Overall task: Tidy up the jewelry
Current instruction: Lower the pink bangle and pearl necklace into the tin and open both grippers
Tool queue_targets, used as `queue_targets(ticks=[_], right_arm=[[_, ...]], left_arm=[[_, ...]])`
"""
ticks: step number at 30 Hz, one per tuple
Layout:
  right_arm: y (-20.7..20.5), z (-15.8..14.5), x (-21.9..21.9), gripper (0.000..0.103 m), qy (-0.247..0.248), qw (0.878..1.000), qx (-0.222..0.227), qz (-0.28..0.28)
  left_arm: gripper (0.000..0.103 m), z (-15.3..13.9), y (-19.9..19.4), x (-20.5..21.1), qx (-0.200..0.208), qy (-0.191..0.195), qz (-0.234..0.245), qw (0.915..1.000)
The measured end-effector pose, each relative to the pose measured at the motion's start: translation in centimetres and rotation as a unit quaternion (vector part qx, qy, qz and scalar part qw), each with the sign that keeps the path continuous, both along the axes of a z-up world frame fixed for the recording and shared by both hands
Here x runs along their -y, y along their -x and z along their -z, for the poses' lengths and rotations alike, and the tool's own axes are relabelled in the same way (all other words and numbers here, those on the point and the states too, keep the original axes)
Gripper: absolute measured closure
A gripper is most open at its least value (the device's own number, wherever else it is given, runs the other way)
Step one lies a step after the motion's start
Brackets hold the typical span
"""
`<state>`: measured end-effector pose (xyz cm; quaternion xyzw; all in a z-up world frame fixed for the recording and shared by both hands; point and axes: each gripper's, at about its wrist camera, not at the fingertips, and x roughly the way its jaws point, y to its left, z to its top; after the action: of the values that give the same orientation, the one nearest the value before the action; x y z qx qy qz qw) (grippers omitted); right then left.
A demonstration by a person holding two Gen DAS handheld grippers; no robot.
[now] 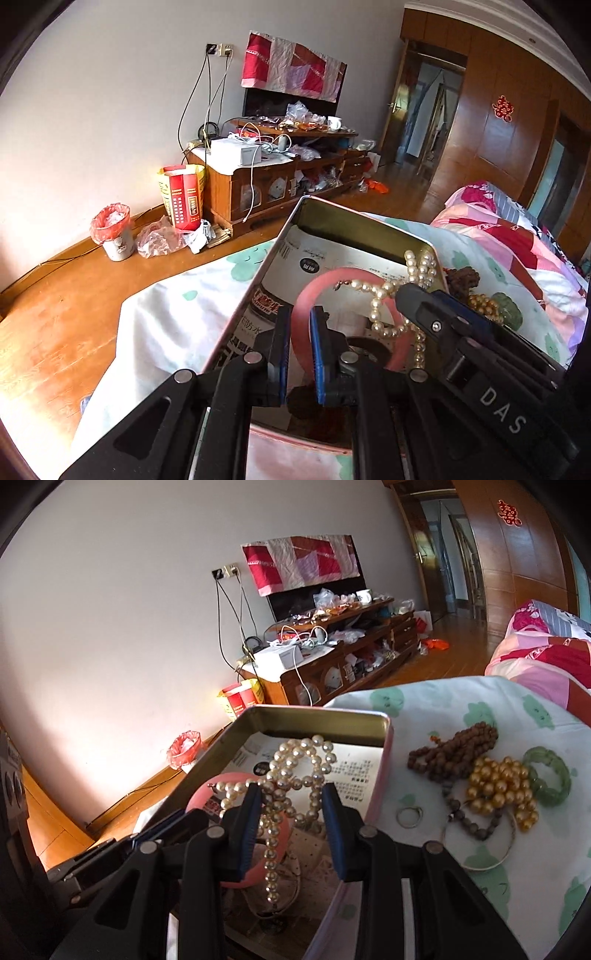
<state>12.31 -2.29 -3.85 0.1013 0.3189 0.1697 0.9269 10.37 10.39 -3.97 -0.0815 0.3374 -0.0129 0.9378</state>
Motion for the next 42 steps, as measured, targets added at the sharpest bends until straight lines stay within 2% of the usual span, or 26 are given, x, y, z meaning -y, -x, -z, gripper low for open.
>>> queue_targets(ticks=[9, 14, 16, 19, 21, 24, 27, 34, 38, 42], right_arm=[[0.4, 0.6, 0.4, 0.058, -0.031, 0.999, -0.005, -0.013], [1.6, -0.5, 1.0, 0.040, -0.037, 0.999, 0.021, -0.006], [2.0, -0.9, 1.4, 0.036, -0.036, 0.999, 0.032, 0.008], [2.3, -1.3, 2.4, 0.036, -0.032, 0.998, 0.041, 0.032], [2.2, -1.3, 3.0, 0.033, -0.025, 0.998, 0.042, 0.047], [2.4, -1.4, 4.1, 0.031, -0.018, 0.996, 0.043, 0.073], [2.7, -1.5, 5.2, 0.031, -0.014, 0.995, 0.042, 0.091], [3.7, -1.5, 7.2, 0.031, 0.011, 0.993, 0.040, 0.111], [4.1, -1.1, 7.9, 0.031, 0.033, 0.991, 0.034, 0.122], [4.3, -0.9, 9.0, 0.031, 0.040, 0.988, 0.025, 0.144]], left_arm=[[0.092, 0.1, -0.3, 0.0, -0.011, -0.014, -0.012, 0.9998], [0.092, 0.0, -0.1, -0.2, -0.011, -0.020, -0.030, 0.9993], [0.092, 0.0, 0.0, -0.1, -0.012, -0.028, -0.034, 0.9990], [0.081, -0.1, 0.2, 0.0, -0.008, -0.036, -0.038, 0.9986], [0.069, -0.4, 0.5, 0.2, -0.001, -0.038, -0.035, 0.9987], [0.057, -0.7, 0.9, 0.7, 0.010, -0.049, -0.034, 0.9982], [0.048, -0.9, 1.3, 1.3, 0.015, -0.058, -0.035, 0.9976], [0.047, -1.1, 1.9, 2.5, 0.022, -0.072, -0.034, 0.9966], [0.047, -1.4, 2.7, 3.2, 0.040, -0.062, -0.026, 0.9970], [0.047, -1.3, 3.4, 4.6, 0.040, -0.052, 0.002, 0.9978]])
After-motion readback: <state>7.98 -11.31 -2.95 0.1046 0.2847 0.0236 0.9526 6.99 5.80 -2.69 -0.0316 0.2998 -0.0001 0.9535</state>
